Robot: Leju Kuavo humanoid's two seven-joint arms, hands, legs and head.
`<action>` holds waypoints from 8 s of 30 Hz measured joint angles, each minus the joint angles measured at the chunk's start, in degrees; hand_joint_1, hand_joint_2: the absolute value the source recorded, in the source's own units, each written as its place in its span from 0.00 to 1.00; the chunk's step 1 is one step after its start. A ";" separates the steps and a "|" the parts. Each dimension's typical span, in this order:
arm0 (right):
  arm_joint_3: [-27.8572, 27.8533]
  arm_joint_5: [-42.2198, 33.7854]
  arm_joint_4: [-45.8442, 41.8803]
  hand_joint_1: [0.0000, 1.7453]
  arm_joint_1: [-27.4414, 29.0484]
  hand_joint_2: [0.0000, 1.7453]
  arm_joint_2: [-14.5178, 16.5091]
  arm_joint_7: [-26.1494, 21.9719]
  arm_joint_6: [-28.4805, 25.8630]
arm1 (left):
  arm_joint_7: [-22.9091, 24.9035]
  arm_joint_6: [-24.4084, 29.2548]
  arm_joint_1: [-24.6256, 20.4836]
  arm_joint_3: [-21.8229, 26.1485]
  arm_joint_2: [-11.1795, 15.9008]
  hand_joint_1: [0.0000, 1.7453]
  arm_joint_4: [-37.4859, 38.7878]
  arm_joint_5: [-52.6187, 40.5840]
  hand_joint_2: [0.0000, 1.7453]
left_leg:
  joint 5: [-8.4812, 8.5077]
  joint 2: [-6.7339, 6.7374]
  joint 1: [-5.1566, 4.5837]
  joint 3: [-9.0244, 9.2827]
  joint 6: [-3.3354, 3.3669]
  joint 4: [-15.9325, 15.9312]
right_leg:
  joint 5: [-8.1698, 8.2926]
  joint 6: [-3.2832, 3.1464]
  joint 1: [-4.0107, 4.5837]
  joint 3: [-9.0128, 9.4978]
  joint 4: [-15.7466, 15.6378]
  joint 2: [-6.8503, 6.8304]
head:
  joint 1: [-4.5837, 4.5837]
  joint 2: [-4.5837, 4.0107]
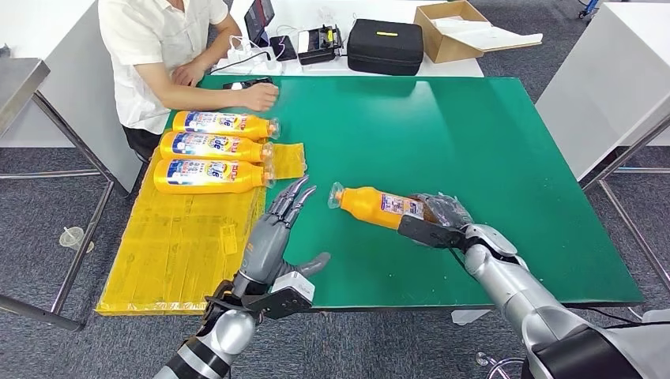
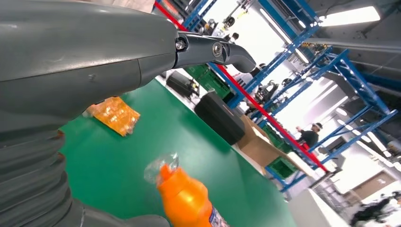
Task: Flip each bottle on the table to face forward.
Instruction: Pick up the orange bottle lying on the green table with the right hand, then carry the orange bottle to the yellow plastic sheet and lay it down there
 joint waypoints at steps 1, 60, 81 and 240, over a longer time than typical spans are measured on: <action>-0.83 -1.91 -0.62 1.00 0.69 1.00 -0.01 -0.91 0.46 | -0.52 -0.69 0.33 0.13 -0.08 0.00 -0.34 2.21 1.00 | 0.00 0.00 0.00 0.00 0.00 0.00 | 0.00 0.00 0.00 0.01 0.00 0.00 | 0.00 0.00; -0.14 -14.11 -21.74 1.00 12.96 1.00 15.65 -14.97 4.23 | 0.76 -21.69 2.15 2.32 -5.84 0.00 -0.83 53.18 1.00 | -0.03 0.01 0.03 -0.15 -0.03 -0.03 | -0.04 -0.03 0.01 -0.18 0.00 0.01 | 0.00 0.00; 4.82 -18.90 -20.70 1.00 10.75 1.00 14.61 -15.64 7.83 | 0.04 -30.06 0.48 3.19 -5.80 1.00 0.76 53.81 1.00 | -0.03 0.01 0.04 -0.15 -0.03 -0.03 | -0.03 -0.03 0.01 -0.19 0.00 0.01 | 0.00 0.00; -23.26 -3.61 -27.03 0.00 20.55 1.00 19.11 -15.24 -30.01 | 17.40 5.30 -16.80 12.74 2.24 0.44 38.77 -33.95 1.00 | 0.07 0.01 0.10 -0.18 -0.12 -0.04 | -0.02 -0.05 0.04 -0.21 0.05 -0.01 | 0.01 0.00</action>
